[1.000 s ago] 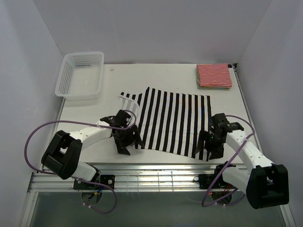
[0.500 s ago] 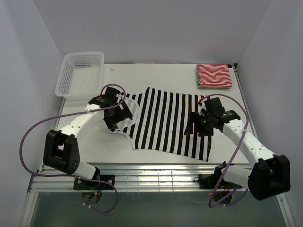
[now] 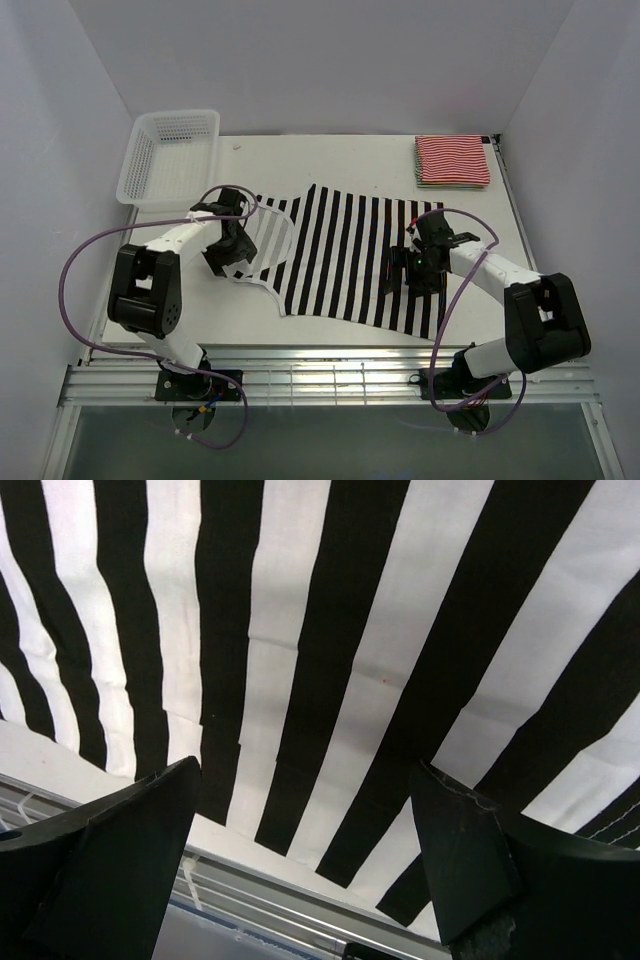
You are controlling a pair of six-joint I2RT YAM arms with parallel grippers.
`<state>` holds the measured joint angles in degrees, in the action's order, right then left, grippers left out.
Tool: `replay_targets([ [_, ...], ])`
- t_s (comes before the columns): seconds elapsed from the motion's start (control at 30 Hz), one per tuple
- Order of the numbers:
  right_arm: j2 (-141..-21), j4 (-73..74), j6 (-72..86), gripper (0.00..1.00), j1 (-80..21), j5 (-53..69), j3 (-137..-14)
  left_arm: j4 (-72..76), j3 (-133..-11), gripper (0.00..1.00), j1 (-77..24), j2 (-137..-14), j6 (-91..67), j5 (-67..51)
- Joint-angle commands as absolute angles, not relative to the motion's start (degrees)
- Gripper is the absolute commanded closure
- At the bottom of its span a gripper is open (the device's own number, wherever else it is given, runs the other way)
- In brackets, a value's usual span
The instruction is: Fold and stack the tank tops
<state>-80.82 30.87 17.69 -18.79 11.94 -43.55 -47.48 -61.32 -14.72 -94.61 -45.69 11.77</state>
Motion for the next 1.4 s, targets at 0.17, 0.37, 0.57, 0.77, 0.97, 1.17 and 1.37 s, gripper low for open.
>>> replay_targets([
  [0.17, -82.5, 28.7, 17.1, 0.10, -18.9, 9.8, -43.6, -46.3, -62.5, 0.39, -13.7, -99.1, -45.2, 13.5],
  [0.37, -83.3, 29.1, 17.0, 0.10, -18.9, 8.4, -43.2, -47.1, -62.0, 0.72, -13.3, -99.4, -44.9, 13.5],
  [0.57, -85.2, 30.8, 17.7, 0.10, -18.9, 4.6, -43.0, -47.6, -61.8, 0.93, -9.6, -98.4, -44.6, 14.2],
  [0.77, -87.1, 31.0, 17.5, 0.10, -18.6, 4.0, -43.2, -48.2, -60.7, 0.85, -6.0, -97.4, -44.7, 14.2],
  [0.97, -85.9, 29.4, 14.6, 0.10, -18.8, 9.5, -44.2, -48.3, -61.3, 0.34, -5.9, -96.5, -43.4, 11.4],
  [1.17, -80.0, 30.4, 11.9, 0.10, -18.8, 10.8, -48.1, -48.4, -65.7, 0.02, -6.2, -90.3, -41.3, 3.9],
  [1.37, -80.7, 31.2, 13.5, 0.10, -18.1, 4.0, -54.3, -46.6, -73.5, 0.02, -12.5, -91.0, -39.6, 0.7],
])
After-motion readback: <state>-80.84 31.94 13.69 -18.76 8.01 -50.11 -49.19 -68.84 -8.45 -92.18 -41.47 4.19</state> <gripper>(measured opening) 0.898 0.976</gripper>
